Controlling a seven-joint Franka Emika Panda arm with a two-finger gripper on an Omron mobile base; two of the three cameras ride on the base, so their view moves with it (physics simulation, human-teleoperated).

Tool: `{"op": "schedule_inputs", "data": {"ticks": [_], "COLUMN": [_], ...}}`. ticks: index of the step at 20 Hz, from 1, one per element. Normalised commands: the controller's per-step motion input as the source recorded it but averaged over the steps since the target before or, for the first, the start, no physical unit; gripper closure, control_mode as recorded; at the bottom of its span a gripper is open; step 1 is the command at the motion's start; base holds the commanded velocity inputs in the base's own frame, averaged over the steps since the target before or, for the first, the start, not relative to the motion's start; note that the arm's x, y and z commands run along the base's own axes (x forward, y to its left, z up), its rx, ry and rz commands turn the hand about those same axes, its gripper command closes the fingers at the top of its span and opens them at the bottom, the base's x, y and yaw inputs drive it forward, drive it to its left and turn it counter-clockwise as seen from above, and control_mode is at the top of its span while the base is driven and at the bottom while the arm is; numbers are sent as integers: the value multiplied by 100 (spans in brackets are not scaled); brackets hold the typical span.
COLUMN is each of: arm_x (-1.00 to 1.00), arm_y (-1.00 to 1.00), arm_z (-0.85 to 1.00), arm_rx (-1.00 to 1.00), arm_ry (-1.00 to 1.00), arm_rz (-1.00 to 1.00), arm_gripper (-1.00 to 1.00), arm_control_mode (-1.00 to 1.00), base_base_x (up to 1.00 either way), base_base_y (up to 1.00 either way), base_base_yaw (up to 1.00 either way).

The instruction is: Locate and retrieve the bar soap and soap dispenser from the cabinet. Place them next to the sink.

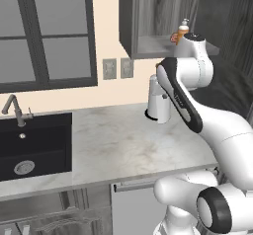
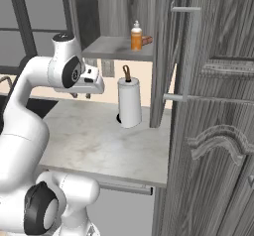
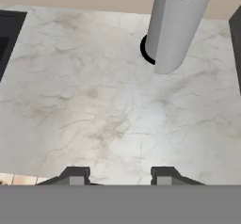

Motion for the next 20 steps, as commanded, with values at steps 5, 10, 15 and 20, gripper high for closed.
{"op": "schedule_inputs", "data": {"ticks": [5,10,15,20], "arm_x": [-4,-25,-32,-20], "arm_y": [-6,-18,-24,-12], "arm_z": [0,0,2,21], "arm_rx": [0,3,4,3], "arm_ry": [0,-7,-9,-6], "arm_rz": [0,-3,-14,-24], "arm_gripper": [-100,-100,-100,-100], "arm_control_mode": [-100,-100,-100,-100], "base_base_x": [0,0,0,0], "base_base_y": [0,0,0,0], "base_base_yaw": [0,0,0,0]}}
